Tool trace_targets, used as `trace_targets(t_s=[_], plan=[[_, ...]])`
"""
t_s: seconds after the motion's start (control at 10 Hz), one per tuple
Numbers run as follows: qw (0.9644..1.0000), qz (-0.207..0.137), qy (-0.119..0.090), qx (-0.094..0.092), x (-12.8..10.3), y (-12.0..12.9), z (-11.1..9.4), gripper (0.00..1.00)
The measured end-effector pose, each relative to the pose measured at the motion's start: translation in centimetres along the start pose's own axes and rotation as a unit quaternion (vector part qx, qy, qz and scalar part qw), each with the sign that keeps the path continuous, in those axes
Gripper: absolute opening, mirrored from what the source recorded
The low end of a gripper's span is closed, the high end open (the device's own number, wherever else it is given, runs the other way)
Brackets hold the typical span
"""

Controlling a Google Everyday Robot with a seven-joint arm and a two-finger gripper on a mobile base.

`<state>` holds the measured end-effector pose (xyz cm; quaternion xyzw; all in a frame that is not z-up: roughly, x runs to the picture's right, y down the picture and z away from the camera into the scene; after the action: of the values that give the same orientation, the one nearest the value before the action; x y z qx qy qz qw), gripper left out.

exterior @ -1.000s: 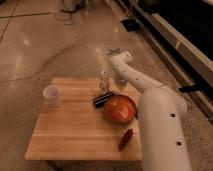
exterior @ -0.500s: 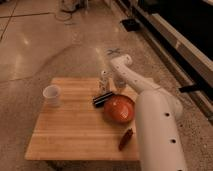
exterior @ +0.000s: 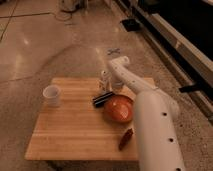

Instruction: Push the eraser across the table

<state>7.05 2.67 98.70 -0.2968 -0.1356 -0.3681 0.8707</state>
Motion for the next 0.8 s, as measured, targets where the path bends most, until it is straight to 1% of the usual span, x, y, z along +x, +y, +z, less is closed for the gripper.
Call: trace_targets(t_s=[0.4, 0.5, 0.6, 0.8], plan=[[0.9996, -0.017, -0.022, 0.007, -2.3, -0.8, -0.9, 0.00], [0.9992, -0.024, -0.030, 0.007, -3.2, -1.0, -1.1, 0.00], [0.9990, -0.028, -0.034, 0.006, -3.7, -1.0, -1.0, 0.00], [0.9980, -0.038, -0.050, 0.002, -5.4, -0.9, -0.6, 0.00]])
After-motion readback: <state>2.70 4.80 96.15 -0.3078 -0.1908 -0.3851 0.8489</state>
